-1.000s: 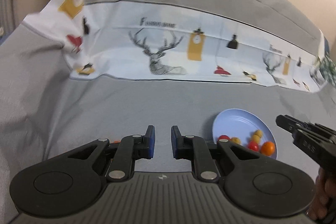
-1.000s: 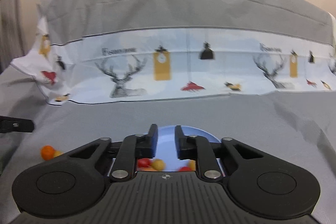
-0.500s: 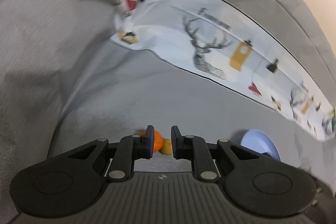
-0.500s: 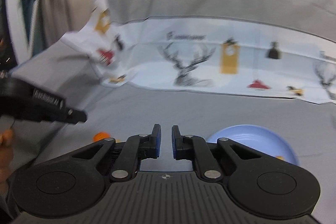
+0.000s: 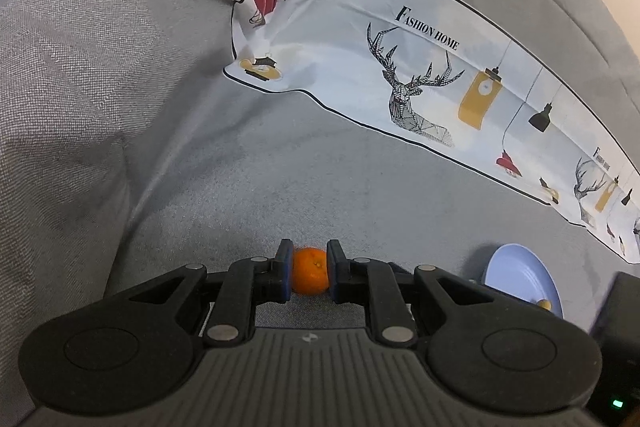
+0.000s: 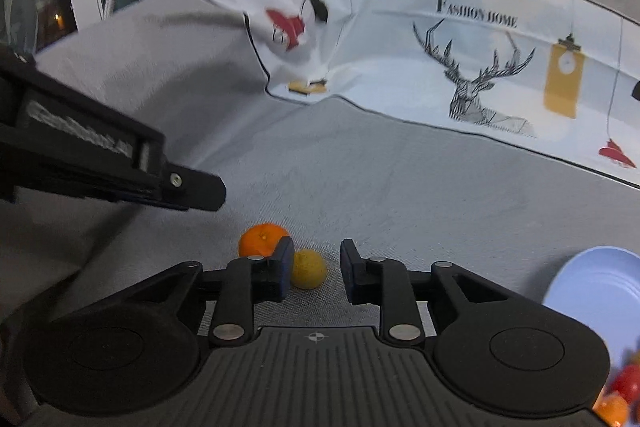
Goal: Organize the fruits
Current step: 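Grasp the orange with the left gripper while the right gripper grasps a yellow fruit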
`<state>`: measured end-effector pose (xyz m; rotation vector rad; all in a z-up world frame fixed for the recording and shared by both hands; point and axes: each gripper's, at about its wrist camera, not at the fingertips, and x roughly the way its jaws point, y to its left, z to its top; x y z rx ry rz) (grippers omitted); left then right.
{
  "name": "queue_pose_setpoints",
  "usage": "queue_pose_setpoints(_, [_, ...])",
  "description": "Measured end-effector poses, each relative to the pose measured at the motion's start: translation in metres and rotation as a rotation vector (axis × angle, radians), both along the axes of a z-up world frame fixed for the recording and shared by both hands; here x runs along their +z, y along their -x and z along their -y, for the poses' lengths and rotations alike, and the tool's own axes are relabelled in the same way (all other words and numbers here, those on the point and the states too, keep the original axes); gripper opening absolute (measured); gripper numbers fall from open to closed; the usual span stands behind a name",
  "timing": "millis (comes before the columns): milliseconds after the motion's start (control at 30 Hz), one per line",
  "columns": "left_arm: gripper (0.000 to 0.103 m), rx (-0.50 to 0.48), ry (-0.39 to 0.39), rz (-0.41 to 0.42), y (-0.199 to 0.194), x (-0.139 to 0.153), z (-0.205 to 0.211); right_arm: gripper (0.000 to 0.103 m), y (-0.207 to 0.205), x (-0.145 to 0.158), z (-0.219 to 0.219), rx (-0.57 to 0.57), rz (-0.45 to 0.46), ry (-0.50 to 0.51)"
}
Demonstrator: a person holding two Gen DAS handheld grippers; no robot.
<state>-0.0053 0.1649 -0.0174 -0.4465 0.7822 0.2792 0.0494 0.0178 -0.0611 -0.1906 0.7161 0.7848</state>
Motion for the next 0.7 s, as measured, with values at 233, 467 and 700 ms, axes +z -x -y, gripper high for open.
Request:
queue_pose_setpoints(233, [0.020,-0.002,-0.030,-0.018,-0.006,-0.005,0.003,0.036,-0.013,-0.011,-0.005,0.005,-0.042,-0.005])
queue_pose_setpoints(467, [0.035,-0.026,-0.069,-0.064,-0.021,-0.017,0.010,0.023,-0.013,-0.013,-0.001,0.046,-0.087,-0.040])
queue_pose_setpoints(700, [0.037,-0.066,-0.109,-0.112,-0.030,-0.028,0.021,0.022,-0.009,-0.006,0.009,0.045,-0.087,-0.055])
